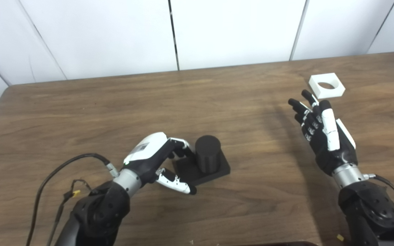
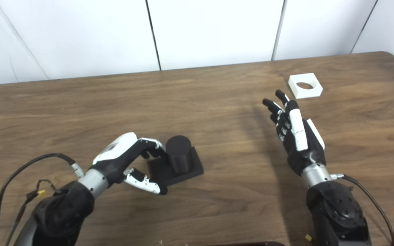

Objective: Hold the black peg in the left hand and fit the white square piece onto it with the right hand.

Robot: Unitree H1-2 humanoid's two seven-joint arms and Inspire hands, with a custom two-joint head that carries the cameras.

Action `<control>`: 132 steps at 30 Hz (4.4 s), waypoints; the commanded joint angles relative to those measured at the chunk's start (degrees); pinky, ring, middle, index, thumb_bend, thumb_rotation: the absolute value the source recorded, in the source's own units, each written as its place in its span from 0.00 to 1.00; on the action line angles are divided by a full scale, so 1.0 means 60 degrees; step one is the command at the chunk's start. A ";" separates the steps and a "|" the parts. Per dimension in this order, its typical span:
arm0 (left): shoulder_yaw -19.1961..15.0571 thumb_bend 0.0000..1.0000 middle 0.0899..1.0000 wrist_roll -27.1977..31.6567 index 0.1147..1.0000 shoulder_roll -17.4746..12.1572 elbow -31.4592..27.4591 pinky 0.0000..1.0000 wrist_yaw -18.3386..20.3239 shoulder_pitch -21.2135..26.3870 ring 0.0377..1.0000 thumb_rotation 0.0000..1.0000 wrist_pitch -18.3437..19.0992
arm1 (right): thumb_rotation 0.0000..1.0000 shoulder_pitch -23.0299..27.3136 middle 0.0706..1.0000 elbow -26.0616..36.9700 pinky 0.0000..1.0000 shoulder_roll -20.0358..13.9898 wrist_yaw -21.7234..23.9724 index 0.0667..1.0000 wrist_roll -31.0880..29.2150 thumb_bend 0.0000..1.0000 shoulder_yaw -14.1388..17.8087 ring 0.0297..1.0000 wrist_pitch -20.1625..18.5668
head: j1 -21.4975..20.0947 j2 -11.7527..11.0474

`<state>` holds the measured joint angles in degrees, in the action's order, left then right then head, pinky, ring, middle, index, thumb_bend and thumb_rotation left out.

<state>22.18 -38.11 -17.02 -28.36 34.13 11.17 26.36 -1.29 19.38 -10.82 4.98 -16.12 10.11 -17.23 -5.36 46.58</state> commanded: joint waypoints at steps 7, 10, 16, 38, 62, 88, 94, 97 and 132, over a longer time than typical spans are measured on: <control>-0.0826 1.00 0.76 -0.0543 0.74 0.0215 -0.1135 0.71 0.1276 0.0550 0.76 0.25 0.0092 | 0.98 0.0315 0.86 0.0106 1.00 -0.0082 0.0002 0.98 0.0066 0.51 0.0005 0.96 0.0231 | 0.0119 -0.0016; -0.1094 1.00 0.81 -0.0828 0.79 0.0362 -0.1392 0.79 0.1877 0.0685 0.83 0.27 0.0093 | 0.99 0.0345 0.88 0.0066 1.00 -0.0106 0.0043 0.99 0.0035 0.52 0.0015 0.96 0.0230 | 0.0164 -0.0032; -0.1185 1.00 0.67 -0.1377 0.82 0.0468 -0.1625 0.60 0.2265 0.0731 0.68 0.30 0.0080 | 0.99 0.0385 0.87 -0.0024 1.00 -0.0126 0.0035 0.99 0.0085 0.51 0.0029 0.95 0.0349 | 0.0222 -0.0032; -0.0497 1.00 1.00 -0.8535 0.84 0.3155 -0.1531 1.00 0.5393 -0.0280 1.00 0.53 -0.1618 | 1.00 0.0407 0.89 -0.0040 1.00 -0.0423 0.0152 1.00 -0.0013 0.53 0.0090 0.97 0.0267 | 0.0458 0.0030; -0.1069 0.73 0.96 -0.8688 0.62 0.3675 -0.0260 1.00 0.2739 -0.1309 1.00 0.34 -0.3006 | 1.00 0.0285 0.89 0.0109 1.00 -0.0640 0.0206 1.00 -0.0333 0.54 0.0144 0.98 0.0139 | 0.0597 0.0103; -0.1117 0.54 0.92 -0.8792 0.63 0.3764 0.0230 1.00 0.1955 -0.1414 1.00 0.35 -0.2783 | 0.99 0.0292 0.89 0.0173 1.00 -0.0766 0.0256 1.00 -0.0290 0.53 0.0126 0.98 0.0085 | 0.0739 0.0218; -0.1090 0.51 0.91 -0.8742 0.44 0.3636 0.0298 1.00 0.1660 -0.1378 0.99 0.07 -0.2819 | 0.98 0.0316 0.90 0.0115 1.00 -0.0772 0.0317 1.00 -0.0373 0.56 0.0139 0.98 0.0077 | 0.0773 0.0236; -0.1065 0.52 0.90 -0.8687 0.43 0.3505 0.0327 1.00 0.1457 -0.1374 0.99 0.05 -0.2867 | 0.99 0.0329 0.90 0.0184 1.00 -0.0746 0.0280 1.00 -0.0368 0.56 0.0113 0.98 -0.0035 | 0.0818 0.0250; -0.1596 0.51 0.85 -0.5353 0.42 0.2094 0.0554 1.00 0.3641 -0.0234 0.99 0.05 -0.1489 | 0.98 0.0337 0.89 0.0304 1.00 -0.0658 0.0181 1.00 -0.0260 0.56 0.0105 0.98 -0.0040 | 0.0579 0.0189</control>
<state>12.56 -70.08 -3.38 -25.86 52.73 9.25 16.07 -0.83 18.62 -14.68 6.24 -17.48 10.42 -18.29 -1.85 47.64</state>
